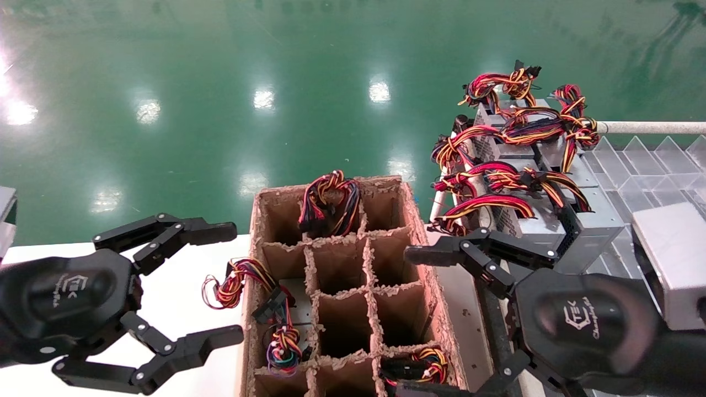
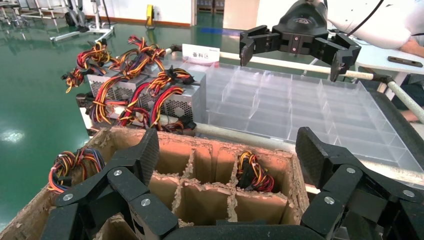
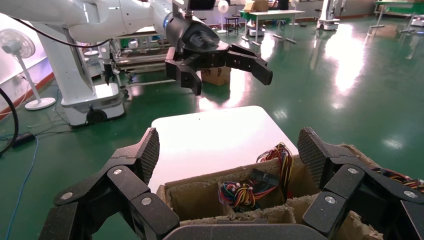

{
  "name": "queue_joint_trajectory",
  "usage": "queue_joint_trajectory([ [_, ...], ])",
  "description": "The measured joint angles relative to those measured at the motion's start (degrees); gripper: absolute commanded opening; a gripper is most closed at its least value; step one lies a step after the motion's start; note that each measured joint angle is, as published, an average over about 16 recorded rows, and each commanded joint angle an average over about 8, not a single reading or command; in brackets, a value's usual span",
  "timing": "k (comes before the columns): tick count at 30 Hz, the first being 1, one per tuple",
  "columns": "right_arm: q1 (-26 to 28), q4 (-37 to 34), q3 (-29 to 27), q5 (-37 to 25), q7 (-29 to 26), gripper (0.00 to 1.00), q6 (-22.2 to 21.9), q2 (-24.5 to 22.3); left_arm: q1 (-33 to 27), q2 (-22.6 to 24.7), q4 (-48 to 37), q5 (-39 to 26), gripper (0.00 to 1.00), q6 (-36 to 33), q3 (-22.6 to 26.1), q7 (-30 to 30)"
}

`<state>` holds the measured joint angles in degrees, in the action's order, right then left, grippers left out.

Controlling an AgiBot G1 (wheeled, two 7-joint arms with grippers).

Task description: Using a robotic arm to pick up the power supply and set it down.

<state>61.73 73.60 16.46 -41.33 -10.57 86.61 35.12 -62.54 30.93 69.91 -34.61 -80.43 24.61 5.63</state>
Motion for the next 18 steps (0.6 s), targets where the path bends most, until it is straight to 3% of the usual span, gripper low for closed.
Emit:
queue_joint_trajectory([
  [18,-0.1,0.0,-0.4,-0.4,-0.1,1.0,-0.8,-0.1,0.0,0.0,0.0,0.0,1.0,0.0,0.0,0.0],
])
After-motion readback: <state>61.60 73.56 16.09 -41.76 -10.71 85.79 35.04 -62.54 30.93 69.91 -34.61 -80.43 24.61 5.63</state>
